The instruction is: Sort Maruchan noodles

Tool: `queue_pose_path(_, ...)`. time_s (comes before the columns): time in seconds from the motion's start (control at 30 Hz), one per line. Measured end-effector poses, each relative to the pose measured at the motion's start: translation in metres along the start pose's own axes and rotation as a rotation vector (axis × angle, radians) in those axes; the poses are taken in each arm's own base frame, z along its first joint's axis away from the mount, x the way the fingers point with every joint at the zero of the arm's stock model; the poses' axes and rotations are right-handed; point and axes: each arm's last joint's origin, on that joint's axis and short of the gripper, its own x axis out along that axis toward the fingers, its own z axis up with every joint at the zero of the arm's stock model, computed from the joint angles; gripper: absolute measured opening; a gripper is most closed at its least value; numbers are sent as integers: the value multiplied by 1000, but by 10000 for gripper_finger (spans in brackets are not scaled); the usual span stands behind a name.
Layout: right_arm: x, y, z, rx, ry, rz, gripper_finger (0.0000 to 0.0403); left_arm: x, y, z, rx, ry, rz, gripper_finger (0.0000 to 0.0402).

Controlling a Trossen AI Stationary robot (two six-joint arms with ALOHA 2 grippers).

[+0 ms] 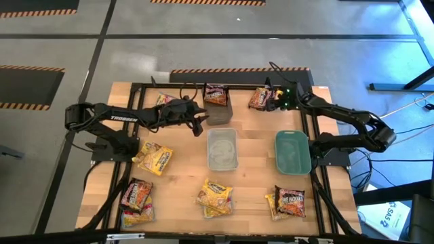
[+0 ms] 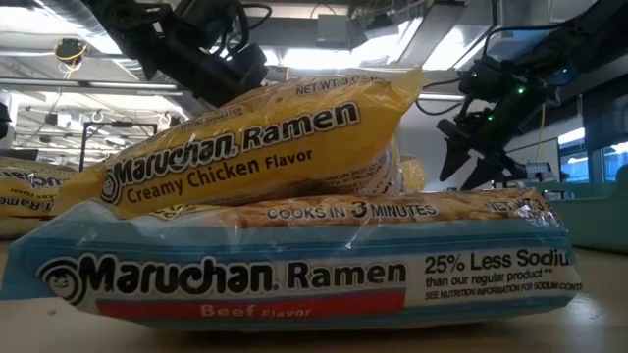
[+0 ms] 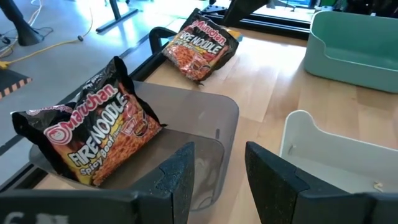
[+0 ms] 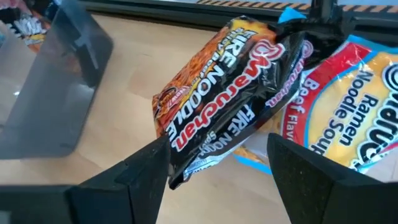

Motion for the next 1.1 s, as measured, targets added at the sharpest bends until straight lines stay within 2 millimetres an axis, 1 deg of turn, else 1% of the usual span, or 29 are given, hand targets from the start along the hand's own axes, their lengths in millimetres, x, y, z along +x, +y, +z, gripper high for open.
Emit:
queue_pose_path(0.13, 11, -1, 0, 30, 7, -4, 253, 0, 0, 0, -2, -5, -1, 135)
queue_pose_path(0.2, 17, -3, -1, 40, 6, -43, 253, 0, -1, 0, 1, 1, -4, 135)
queue_pose_path(0.3, 24, -3, 2, 47, -32, -42, 253, -1, -3, 0, 4, -1, -11, 135)
queue_pose_path(0.4, 25, 0, 8, 33, -80, -3, 253, -1, -4, 0, 5, -2, -14, 135)
queue_pose_path(0.47, 25, 1, 10, 17, -108, -7, 253, -1, -4, 0, 5, -1, -13, 135)
queue_pose_path(0.67, 26, 0, 9, -6, -107, -25, 248, -1, -4, 0, 4, -4, -13, 135)
queue_pose_path(0.8, 27, 0, 10, -12, -113, -24, 213, -1, -4, 0, -2, -5, -13, 135)
queue_pose_path(0.97, 32, -1, 7, -31, -86, -28, 150, -1, -4, 0, -7, -7, -8, 135)
queue_pose_path(1.1, 41, -4, 3, -73, -54, -53, 99, -1, -4, 1, -30, -10, -6, 135)
